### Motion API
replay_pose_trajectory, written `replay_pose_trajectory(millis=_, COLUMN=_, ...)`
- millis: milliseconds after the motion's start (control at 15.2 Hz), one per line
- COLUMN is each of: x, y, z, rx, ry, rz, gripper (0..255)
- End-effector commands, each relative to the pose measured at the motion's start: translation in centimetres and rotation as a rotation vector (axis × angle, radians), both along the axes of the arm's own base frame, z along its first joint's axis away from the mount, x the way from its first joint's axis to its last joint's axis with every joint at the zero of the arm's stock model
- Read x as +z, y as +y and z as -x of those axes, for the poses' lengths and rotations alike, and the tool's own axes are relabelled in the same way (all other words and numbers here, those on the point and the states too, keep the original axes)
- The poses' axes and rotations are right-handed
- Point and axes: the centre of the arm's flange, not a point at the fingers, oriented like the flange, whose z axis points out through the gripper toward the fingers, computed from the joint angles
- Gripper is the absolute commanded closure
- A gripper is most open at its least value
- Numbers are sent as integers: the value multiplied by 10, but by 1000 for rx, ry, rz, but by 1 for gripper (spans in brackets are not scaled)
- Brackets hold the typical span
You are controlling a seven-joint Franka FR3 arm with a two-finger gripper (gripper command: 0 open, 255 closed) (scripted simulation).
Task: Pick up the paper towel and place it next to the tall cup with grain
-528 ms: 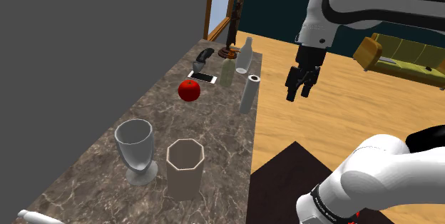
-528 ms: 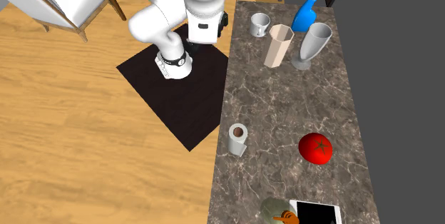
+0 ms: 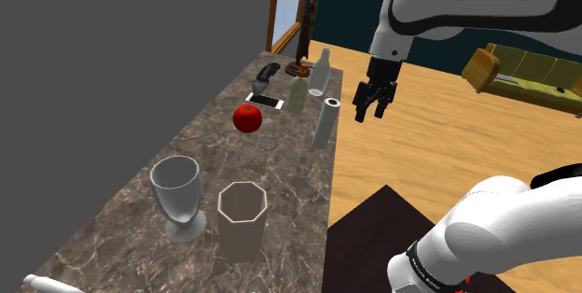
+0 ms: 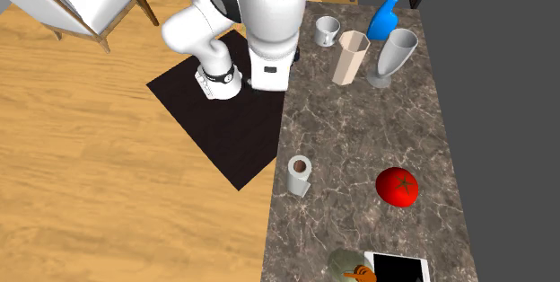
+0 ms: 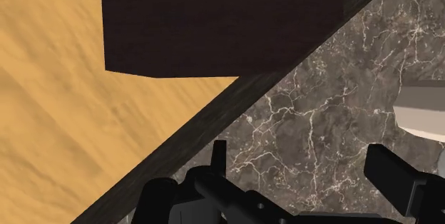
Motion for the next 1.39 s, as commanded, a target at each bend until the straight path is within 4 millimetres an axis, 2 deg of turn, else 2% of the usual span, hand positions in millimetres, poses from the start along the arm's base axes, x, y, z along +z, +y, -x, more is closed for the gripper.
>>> replay_pose_trajectory(millis=0, x=-7, y=-8, z=-22, rx=-7, ry=-12, rz=8, gripper=0)
replay_pose_trajectory(millis=1056, x=-55, y=-81, z=-196, rx=-59, ry=-104, rz=64, gripper=0)
replay_pose_trajectory(millis=1320, x=-71, y=-80, z=-196, rx=-59, ry=-105, rz=65, gripper=0)
